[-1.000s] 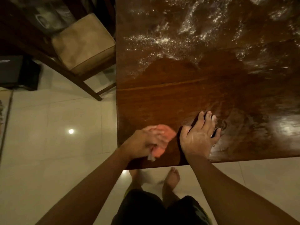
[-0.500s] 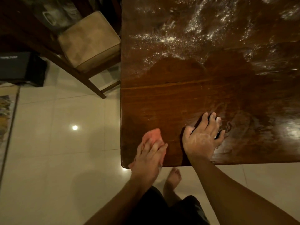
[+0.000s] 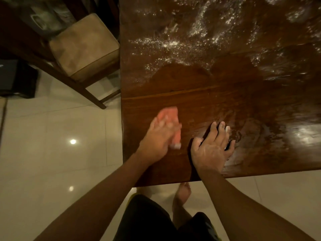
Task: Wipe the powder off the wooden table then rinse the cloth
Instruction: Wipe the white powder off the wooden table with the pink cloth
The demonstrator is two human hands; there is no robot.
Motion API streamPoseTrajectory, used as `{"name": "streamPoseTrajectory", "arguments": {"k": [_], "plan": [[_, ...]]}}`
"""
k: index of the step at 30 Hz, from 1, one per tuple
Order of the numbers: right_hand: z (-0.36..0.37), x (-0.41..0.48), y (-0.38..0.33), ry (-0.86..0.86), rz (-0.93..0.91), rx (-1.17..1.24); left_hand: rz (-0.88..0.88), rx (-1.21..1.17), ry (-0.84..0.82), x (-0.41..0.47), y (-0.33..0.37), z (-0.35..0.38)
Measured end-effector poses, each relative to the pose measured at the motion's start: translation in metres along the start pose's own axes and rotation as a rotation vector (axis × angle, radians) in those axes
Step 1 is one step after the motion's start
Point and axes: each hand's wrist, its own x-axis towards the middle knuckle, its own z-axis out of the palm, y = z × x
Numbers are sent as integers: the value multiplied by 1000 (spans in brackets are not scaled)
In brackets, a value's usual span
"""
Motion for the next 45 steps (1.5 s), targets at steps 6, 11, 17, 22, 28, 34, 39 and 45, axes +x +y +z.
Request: {"name": "streamPoseTrajectory", "arguments": {"k": [6,11,17,22,28,34,39,45], "plan": [[2,2,1,1,-6,-24,322,35,29,-68,-75,-11],[2,1,0,-6,4,-30,-486,-98,313,14,-38,-29],[2,3,0,10,11,27,109,-56,-1,16,20,12],[0,3,0,-5,18,46,479,-78,-152,-80,-36,12],[-1,2,1,-23,11,33,311,-254,-375,-87,-111,-46],[0,3,-1,-13,24,56,-37,-131,46,-2,-90,-49],[-1,1,-1,-21,38,47,135,-55,-185,-26,-37,-8],[-5,-3,2,-86,-143,11,428,-147,-258,-71,-114,-32]]}}
